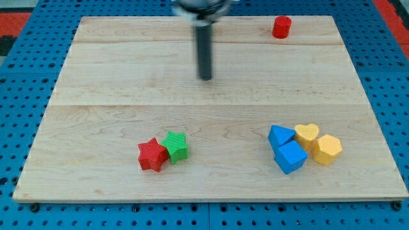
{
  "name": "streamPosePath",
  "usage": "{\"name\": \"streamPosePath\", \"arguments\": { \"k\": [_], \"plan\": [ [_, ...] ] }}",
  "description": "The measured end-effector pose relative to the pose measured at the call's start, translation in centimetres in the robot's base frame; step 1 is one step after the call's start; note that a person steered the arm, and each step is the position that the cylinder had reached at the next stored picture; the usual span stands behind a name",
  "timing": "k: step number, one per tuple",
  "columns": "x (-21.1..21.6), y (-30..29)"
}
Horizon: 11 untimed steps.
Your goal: Push the red circle to the bottom right of the green circle
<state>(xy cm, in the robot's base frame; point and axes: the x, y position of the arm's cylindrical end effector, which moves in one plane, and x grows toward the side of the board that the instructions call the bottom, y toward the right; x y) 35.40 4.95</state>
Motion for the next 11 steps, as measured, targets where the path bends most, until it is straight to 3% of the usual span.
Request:
{"name": "streamPosePath", "arguments": {
  "k": [1, 2, 4, 5, 6, 7, 8, 9, 10, 11],
  "plan": [
    [-5.1, 14.1],
    [-12.0, 20.4],
    [-8.3, 7.6],
    [-8.4, 13.4],
    [-11.4, 20.4],
    [-14.0, 18.8],
    [-11.9, 8.4],
    [-11.0, 3.1],
    [-13.6, 2.8],
    [-11.2, -0.5]
  ]
}}
